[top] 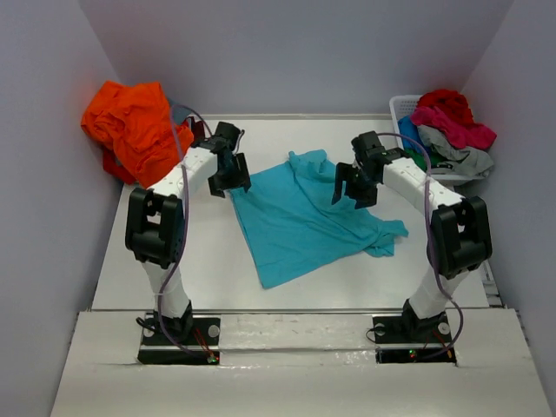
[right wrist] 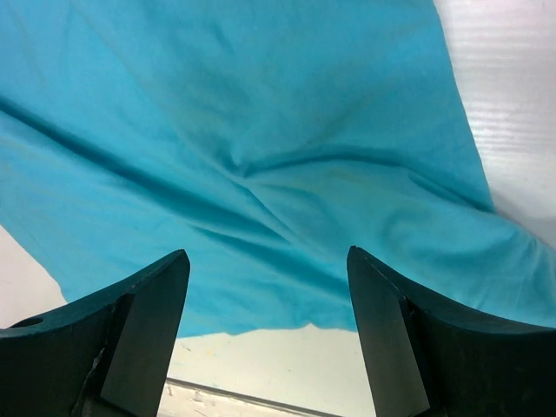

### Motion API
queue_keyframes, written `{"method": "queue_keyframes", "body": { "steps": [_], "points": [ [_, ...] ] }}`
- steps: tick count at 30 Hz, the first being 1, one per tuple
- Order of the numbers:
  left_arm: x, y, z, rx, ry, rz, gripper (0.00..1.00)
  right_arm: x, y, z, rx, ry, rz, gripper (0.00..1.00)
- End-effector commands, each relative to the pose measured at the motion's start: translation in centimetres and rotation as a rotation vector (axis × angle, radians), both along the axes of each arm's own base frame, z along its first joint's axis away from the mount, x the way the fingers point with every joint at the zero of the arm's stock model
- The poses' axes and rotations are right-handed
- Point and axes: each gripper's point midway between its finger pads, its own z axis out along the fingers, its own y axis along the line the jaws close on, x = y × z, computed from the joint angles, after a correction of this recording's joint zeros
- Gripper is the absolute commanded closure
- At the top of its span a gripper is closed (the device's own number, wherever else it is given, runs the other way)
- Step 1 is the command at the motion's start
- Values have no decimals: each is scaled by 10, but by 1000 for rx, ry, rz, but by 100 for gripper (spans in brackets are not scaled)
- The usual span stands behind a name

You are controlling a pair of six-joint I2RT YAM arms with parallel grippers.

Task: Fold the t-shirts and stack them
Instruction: Flatten out the crumpled T-shirt at the center of the board.

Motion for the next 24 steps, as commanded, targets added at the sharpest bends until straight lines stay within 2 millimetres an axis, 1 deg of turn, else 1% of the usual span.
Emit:
{"method": "queue_keyframes", "body": {
  "steps": [1, 2, 3, 4, 5, 6, 8, 9, 10, 11, 12, 14, 15, 16, 18, 19, 20, 21, 22, 23, 24],
  "points": [
    [-40, -39, 29, 20, -20, -168, 24, 32, 9, 12, 22, -70, 1, 21],
    [-62, -57, 22, -18, 26, -230, 24, 39, 11, 10, 20, -67, 0, 21],
    [-73, -65, 18, -45, 48, -257, 24, 44, 12, 10, 18, -68, 0, 21],
    [-88, -82, 20, -109, 62, -300, 24, 47, 13, 2, 13, -49, 2, 21],
    [-98, -85, 17, -128, 81, -306, 24, 51, 14, 1, 12, -49, 1, 21],
    [-117, -84, 11, -140, 109, -317, 24, 58, 17, 6, 16, -69, 2, 21],
    [-139, -88, 7, -171, 143, -337, 24, 67, 17, 6, 7, -78, -3, 21],
    [-159, -86, -2, -171, 185, -351, 24, 71, 17, -2, -5, -65, -9, 21],
    [-168, -87, 3, -186, 178, -361, 25, 79, 20, 3, 1, -83, -10, 21],
    [-178, -89, 3, -209, 190, -369, 25, 83, 22, 2, 5, -81, -12, 21],
    [-192, -87, 3, -225, 200, -368, 25, 85, 24, -4, 9, -67, -11, 21],
    [-208, -91, 5, -274, 222, -383, 26, 92, 27, -2, 16, -72, -11, 21],
    [-221, -90, 0, -284, 247, -391, 26, 94, 28, -4, 16, -69, -10, 21],
    [-227, -93, 6, -304, 238, -400, 26, 96, 29, -9, 15, -60, -9, 21],
    [-239, -95, 6, -335, 260, -412, 26, 98, 30, -10, 16, -58, -5, 21],
    [-246, -92, 3, -342, 280, -408, 26, 99, 30, -11, 14, -58, -2, 21],
    [-251, -96, 7, -383, 281, -414, 26, 99, 31, -14, 14, -51, 0, 21],
    [-260, -95, 4, -405, 304, -414, 26, 100, 31, -15, 15, -49, 1, 21],
    [-266, -101, 9, -458, 319, -418, 26, 100, 31, -16, 17, -47, 0, 21],
    [-268, -104, 9, -486, 319, -422, 26, 99, 32, -17, 22, -44, 3, 21],
    [-275, -103, 5, -503, 339, -419, 26, 99, 33, -17, 25, -43, 3, 21]
  ]
}}
